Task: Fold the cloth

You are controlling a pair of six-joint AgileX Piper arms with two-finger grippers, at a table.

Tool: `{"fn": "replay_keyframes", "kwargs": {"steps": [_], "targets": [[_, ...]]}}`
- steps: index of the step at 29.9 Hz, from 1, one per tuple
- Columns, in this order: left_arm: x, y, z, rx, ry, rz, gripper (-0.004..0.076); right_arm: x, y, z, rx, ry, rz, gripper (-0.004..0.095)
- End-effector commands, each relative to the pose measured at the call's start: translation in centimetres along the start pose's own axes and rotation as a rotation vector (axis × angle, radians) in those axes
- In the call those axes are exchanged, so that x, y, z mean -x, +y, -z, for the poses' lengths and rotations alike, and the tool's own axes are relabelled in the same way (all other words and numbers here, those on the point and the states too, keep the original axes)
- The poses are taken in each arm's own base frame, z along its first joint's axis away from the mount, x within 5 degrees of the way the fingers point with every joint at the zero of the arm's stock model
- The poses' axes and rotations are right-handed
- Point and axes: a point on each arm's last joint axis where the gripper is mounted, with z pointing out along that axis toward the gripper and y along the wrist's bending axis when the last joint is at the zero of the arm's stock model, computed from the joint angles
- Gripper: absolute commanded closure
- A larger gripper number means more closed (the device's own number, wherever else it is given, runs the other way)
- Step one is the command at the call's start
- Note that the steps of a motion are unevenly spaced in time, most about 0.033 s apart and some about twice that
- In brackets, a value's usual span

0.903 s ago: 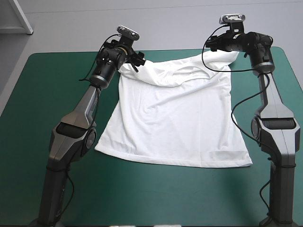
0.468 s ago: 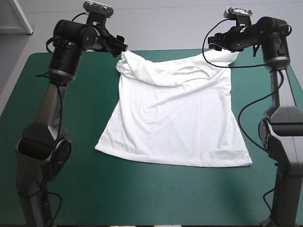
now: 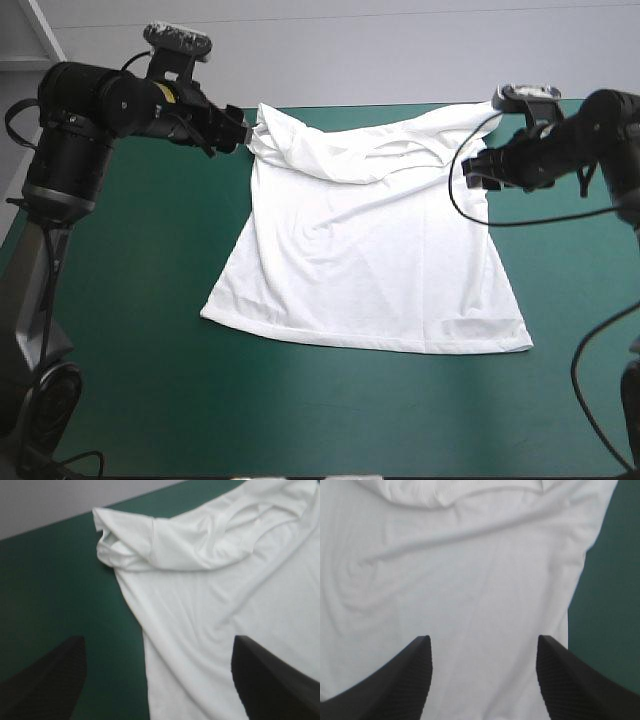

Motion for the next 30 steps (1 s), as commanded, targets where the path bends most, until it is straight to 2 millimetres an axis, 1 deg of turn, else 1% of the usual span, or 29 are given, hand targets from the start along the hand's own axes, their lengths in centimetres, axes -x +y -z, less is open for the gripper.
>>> {"fn": "replay_keyframes", "kwargs": {"steps": [1,2,3,4,5,9,13,16,20,23,27,30], "targets": [[-3.0,-0.2,2.3,0.019,0.081,-0.019,0.0150,-3.1,1.0,3.2,-0.016,-0.059,0.025,0.0345],[-4.1,-0.2,1.8,0.015,0.124,-0.022,0.0150,-4.0,1.2,3.6,-0.018,-0.057,0.019,0.0345],[-5.2,-0.3,1.5,0.011,0.163,-0.022,0.0150,-5.2,1.2,3.6,-0.019,-0.037,0.010,0.0345],[-6.3,-0.4,0.9,0.007,0.205,-0.021,0.0150,-6.0,1.4,3.9,-0.015,-0.037,0.008,0.0346],[-7.1,-0.4,0.4,0.004,0.238,-0.021,0.0150,-6.8,1.5,3.8,-0.009,-0.023,-0.003,0.0346],[-11.1,-0.7,-2.8,-0.014,0.407,-0.026,0.0150,-9.7,1.8,4.0,-0.002,0.004,-0.021,0.0345],[-14.0,-0.8,-5.8,-0.018,0.443,-0.028,0.0150,-12.1,1.9,4.0,-0.001,0.029,-0.029,0.0345],[-15.9,-1.0,-7.4,-0.019,0.454,-0.028,0.0150,-13.9,1.8,3.7,-0.010,0.055,-0.033,0.0345],[-17.9,-1.1,-9.0,-0.019,0.458,-0.028,0.0150,-15.9,1.6,3.4,-0.030,0.083,-0.030,0.0346],[-19.1,-1.1,-10.6,-0.023,0.493,-0.027,0.0150,-16.8,1.6,3.4,-0.042,0.089,-0.026,0.0345],[-20.3,-1.2,-13.3,-0.035,0.578,-0.021,0.0150,-17.3,1.7,3.7,-0.043,0.083,-0.023,0.0345],[-21.0,-1.4,-14.7,-0.055,0.626,0.002,0.0150,-17.5,1.7,4.0,-0.048,0.071,-0.022,0.0345]]}}
